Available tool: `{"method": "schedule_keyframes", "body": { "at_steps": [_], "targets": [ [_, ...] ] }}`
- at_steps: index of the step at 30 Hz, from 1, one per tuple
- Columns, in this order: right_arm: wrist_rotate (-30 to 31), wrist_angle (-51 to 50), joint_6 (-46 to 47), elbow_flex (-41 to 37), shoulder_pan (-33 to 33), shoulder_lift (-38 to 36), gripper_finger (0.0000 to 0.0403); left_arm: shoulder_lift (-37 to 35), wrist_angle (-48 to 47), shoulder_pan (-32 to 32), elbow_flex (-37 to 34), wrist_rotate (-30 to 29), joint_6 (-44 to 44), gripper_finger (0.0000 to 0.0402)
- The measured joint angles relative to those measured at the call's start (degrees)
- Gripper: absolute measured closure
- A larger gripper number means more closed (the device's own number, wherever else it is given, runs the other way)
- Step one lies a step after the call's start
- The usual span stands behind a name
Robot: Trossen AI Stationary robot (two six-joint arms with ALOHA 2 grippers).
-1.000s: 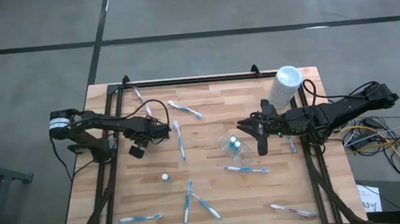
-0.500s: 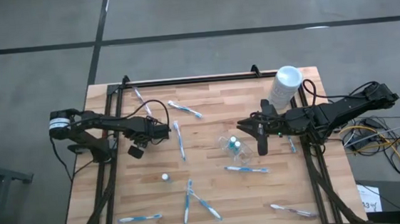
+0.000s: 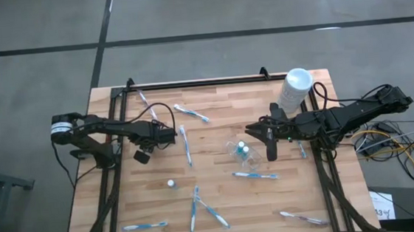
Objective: Pick & Place toothbrushing station
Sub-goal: Put the blue mouthwash into the middle section of the transparent organizer
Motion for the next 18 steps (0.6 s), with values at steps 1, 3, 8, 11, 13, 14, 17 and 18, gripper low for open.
{"method": "schedule_keyframes", "body": {
  "at_steps": [1,3,8,11,13,14,17,18],
  "targets": [
    [0.0,0.0,0.0,0.0,0.0,0.0,0.0335,0.0,0.0,0.0,0.0,0.1,0.0,0.0269],
    [0.0,0.0,0.0,0.0,0.0,0.0,0.0335,0.0,0.2,0.0,0.0,0.1,0.0,0.0247],
    [0.0,0.0,0.0,0.0,0.0,0.0,0.0335,0.0,0.7,0.0,0.5,0.1,-0.8,0.0198],
    [0.0,0.0,0.0,0.0,0.0,0.0,0.0335,0.0,0.9,0.0,1.1,1.0,-1.1,0.019],
    [0.0,0.0,0.0,0.0,0.0,0.0,0.0335,0.0,1.6,0.0,1.9,1.6,-2.0,0.0188],
    [0.0,0.0,0.0,0.0,0.0,0.0,0.0335,0.0,1.7,0.0,2.4,1.6,-2.4,0.0188],
    [0.0,0.0,0.0,0.0,0.0,0.0,0.0335,0.0,1.6,0.0,3.5,1.5,-3.6,0.0188],
    [0.0,0.0,0.0,0.0,0.0,0.0,0.0335,0.0,1.6,0.0,3.8,1.5,-3.7,0.0188]
  ]
}}
